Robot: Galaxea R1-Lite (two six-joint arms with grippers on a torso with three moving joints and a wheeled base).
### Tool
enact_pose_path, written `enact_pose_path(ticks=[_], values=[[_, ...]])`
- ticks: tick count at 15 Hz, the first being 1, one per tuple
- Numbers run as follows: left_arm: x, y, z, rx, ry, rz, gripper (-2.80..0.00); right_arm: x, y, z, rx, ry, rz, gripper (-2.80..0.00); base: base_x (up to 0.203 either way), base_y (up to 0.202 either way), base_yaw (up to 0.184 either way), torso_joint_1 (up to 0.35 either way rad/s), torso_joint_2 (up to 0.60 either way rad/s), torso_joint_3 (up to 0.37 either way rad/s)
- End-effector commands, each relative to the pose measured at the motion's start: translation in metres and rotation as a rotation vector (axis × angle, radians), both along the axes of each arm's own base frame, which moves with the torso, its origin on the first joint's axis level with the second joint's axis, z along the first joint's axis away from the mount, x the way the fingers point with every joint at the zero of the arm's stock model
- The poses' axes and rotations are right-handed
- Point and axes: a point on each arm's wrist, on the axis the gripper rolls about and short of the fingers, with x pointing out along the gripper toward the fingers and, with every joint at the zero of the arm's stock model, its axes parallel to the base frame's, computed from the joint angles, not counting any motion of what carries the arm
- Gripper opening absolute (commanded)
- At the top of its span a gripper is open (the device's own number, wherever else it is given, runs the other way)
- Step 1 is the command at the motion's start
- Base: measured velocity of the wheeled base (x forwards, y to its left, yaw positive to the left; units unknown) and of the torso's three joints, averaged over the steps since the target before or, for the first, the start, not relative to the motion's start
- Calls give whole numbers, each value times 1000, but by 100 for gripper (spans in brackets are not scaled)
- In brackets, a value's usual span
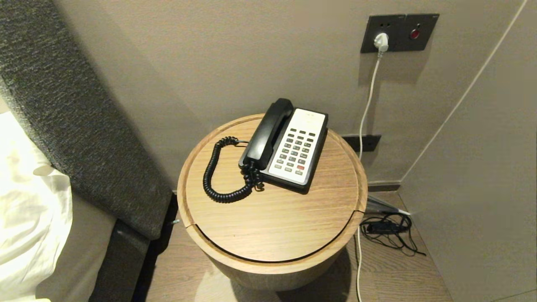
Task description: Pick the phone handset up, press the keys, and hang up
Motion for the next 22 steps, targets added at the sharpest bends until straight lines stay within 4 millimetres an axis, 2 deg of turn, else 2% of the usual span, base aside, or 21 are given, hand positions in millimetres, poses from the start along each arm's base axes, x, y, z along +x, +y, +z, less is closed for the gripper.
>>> enact_pose_path(ticks=[1, 4, 7, 12, 17, 19, 22], values=[[-14, 0, -21, 8, -50, -12, -280, -28, -9, -11, 17, -24, -31, -280, 0, 0, 0, 0, 0, 0], [-13, -1, -41, 12, -13, -6, -280, -46, -12, -26, 54, 7, -87, -280, 0, 0, 0, 0, 0, 0], [-14, -2, -74, 13, 24, -21, -280, -66, -14, -42, 69, 13, -140, -280, 0, 0, 0, 0, 0, 0], [-18, -4, -81, 72, -4, -128, -280, -81, -10, -74, 26, 36, -205, -280, 0, 0, 0, 0, 0, 0], [-21, -4, -89, 136, -51, -136, -280, -94, -4, -112, -154, 36, -220, -280, 0, 0, 0, 0, 0, 0], [-21, -4, -89, 131, -51, -136, -280, -106, -3, -136, -213, 19, -213, -280, 0, 0, 0, 0, 0, 0], [-21, -4, -89, 132, -51, -135, -280, -114, 3, -188, -345, -21, -228, -280, 0, 0, 0, 0, 0, 0]])
